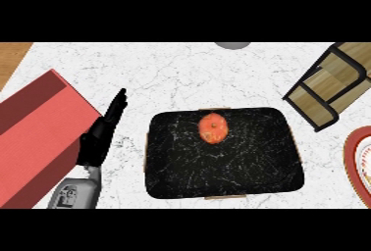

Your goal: Pick the cupcake from the tray and place it in the tiered shelf

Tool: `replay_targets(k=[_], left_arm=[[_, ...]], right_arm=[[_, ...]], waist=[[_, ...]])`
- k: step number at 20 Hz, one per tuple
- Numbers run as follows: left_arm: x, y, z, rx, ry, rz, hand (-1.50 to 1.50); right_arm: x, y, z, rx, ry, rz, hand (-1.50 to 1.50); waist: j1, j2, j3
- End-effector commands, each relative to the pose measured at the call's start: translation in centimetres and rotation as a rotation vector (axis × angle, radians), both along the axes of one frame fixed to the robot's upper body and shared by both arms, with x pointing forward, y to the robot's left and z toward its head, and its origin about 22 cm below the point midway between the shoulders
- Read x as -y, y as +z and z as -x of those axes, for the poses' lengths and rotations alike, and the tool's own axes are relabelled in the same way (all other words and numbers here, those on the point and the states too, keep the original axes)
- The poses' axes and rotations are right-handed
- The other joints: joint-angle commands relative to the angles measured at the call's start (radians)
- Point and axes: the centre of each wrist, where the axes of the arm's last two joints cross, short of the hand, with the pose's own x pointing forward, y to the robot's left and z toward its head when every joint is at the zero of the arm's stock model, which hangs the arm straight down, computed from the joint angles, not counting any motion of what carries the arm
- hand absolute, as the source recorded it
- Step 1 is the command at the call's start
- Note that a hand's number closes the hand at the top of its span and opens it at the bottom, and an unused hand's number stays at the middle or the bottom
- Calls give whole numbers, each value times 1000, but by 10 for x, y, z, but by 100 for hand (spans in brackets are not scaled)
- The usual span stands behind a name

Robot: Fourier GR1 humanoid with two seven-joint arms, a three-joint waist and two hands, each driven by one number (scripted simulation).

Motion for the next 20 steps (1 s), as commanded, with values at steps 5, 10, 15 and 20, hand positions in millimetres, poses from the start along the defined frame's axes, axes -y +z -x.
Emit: replay_targets(k=[5, 10, 15, 20], left_arm=[[-4, 9, -3, -4, 16, 10, 0], [-4, -4, -6, 0, -15, -11, 0], [0, 2, -10, 2, 17, 10, 0], [-25, -7, -6, -8, 19, 14, 0]], right_arm=[[10, -1, -24, 12, 33, -50, 150], [20, -28, -25, -73, -313, 101, -150], [47, -36, -14, -104, -307, 27, -150], [47, -39, -17, -109, -213, -101, -150]], waist=[[2, 1, 0], [14, 10, -1], [-4, 2, 0], [-7, -1, 0]])
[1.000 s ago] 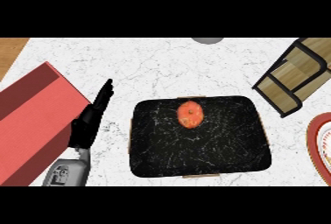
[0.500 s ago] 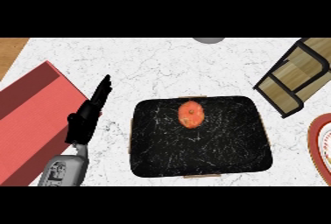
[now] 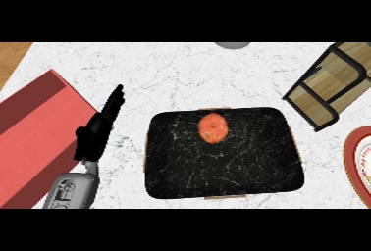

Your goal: Pick the cupcake from the tray and place it in the tiered shelf

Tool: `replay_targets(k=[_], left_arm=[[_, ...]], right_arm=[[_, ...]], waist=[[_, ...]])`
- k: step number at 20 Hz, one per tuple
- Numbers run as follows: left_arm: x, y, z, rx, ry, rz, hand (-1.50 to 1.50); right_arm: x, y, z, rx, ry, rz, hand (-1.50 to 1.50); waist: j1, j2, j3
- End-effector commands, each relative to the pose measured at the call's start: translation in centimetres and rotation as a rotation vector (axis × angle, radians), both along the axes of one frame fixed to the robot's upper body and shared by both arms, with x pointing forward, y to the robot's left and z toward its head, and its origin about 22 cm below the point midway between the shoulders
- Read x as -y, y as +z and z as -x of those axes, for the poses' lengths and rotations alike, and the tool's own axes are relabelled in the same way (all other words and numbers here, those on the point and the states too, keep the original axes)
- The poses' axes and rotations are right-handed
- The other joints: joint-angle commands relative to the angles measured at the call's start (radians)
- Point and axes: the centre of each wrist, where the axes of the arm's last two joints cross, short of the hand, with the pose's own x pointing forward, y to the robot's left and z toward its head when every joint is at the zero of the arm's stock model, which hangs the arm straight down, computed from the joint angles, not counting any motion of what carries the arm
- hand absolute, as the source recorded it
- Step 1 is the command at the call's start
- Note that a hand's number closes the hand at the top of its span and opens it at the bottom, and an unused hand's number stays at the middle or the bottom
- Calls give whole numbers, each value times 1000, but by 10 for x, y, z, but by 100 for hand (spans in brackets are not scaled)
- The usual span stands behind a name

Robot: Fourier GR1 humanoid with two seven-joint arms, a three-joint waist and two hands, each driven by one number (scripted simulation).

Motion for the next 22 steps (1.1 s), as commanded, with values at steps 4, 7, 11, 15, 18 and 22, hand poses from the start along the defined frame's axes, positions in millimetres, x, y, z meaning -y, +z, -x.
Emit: replay_targets(k=[4, 7, 11, 15, 18, 22], left_arm=[[-4, 9, 6, 7, 7, -21, 0], [5, 6, -7, 10, -19, -8, 0], [9, -3, -1, 1, -4, -14, 0], [-2, 8, 5, 12, -6, 4, 0], [13, 11, 3, -3, -16, -2, 0], [19, -1, 8, 25, -22, 5, 0]], right_arm=[[8, 22, 4, -34, 105, -124, -150], [12, 18, 4, -25, 163, -138, -150], [20, 55, 13, 18, 154, -236, -150], [35, 73, 27, 72, 147, -452, -150], [49, 90, 44, 134, 75, -527, -150], [92, 98, 95, 71, -38, -562, -150]], waist=[[-2, -4, 0], [-3, 0, 0], [3, 1, 0], [5, -3, 0], [9, 2, 1], [11, 9, 2]])
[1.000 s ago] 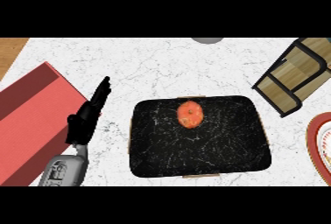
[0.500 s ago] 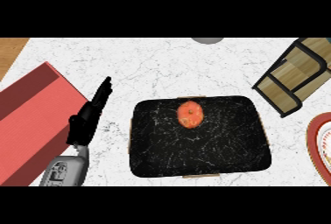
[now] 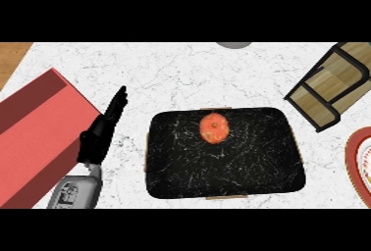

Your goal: Pick the cupcake from the tray and place it in the tiered shelf

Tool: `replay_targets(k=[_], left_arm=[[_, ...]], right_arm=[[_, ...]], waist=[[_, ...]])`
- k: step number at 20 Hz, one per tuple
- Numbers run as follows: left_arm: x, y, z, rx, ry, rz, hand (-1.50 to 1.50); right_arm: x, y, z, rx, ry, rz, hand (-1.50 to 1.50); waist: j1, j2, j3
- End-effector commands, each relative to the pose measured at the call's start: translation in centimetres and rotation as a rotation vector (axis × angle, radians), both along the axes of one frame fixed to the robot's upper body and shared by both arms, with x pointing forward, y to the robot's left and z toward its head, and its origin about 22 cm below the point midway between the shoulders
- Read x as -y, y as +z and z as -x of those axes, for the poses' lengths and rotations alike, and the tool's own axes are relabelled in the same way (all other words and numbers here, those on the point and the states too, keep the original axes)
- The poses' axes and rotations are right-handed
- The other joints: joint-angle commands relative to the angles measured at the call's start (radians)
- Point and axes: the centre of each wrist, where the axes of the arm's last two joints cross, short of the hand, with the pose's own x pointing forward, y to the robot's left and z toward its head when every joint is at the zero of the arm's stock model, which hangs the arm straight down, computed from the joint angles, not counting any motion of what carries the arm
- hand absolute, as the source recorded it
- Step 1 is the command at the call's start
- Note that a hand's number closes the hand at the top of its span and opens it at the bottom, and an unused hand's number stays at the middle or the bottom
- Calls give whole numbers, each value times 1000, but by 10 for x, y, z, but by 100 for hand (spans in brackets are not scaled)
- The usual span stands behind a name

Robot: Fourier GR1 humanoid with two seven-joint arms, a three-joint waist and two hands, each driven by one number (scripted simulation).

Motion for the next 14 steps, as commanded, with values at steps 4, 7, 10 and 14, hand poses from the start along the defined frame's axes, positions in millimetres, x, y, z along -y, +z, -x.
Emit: replay_targets(k=[4, 7, 10, 14], left_arm=[[6, -10, 4, 7, -15, -9, 0], [3, 1, -2, 1, -9, -3, 0], [-5, 2, -3, -1, 4, 13, 0], [-11, 0, 0, 0, 17, 8, 0]], right_arm=[[45, 18, 65, -181, -81, -33, -150], [64, 2, 90, -246, -94, -2, -150], [74, -1, 108, -271, -72, 23, -150], [86, -7, 131, -303, -49, 83, -150]], waist=[[11, 11, 2], [1, 12, 6], [1, 13, 8], [-12, 11, 12]])
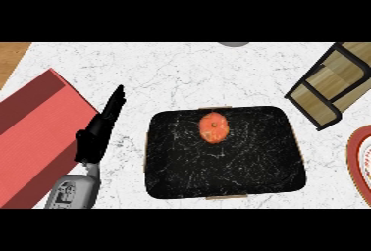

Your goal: Pick the cupcake from the tray and place it in the tiered shelf

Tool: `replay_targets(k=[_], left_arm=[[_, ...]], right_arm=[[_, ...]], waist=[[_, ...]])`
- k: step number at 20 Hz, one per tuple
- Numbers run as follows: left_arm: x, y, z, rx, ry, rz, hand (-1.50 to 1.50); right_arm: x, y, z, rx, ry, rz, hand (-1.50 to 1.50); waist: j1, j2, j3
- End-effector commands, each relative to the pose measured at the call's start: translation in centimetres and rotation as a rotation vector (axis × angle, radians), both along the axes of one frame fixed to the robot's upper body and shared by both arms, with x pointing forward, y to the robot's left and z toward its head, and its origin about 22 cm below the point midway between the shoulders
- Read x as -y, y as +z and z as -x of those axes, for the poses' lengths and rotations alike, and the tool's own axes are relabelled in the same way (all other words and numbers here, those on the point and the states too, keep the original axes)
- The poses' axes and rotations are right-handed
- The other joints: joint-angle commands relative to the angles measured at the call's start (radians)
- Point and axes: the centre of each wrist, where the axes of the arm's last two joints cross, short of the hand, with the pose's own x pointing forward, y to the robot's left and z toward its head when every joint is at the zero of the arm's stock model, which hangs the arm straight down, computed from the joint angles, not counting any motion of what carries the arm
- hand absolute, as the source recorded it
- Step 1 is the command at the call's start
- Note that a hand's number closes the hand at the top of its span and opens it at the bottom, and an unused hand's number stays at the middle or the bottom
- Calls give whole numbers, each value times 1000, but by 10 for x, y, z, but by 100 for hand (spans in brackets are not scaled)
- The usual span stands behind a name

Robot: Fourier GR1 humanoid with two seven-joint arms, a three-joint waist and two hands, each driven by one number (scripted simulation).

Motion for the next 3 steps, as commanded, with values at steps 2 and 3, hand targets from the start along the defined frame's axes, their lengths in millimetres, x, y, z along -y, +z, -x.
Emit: replay_targets(k=[2, 3], left_arm=[[-11, -9, 5, -12, 13, -7, 0], [-3, -1, 2, -2, -8, -5, 0]], right_arm=[[14, -1, 31, -21, 49, 5, -150], [14, -8, 28, -27, 51, 4, -150]], waist=[[-8, 0, 3], [-3, 0, 4]])
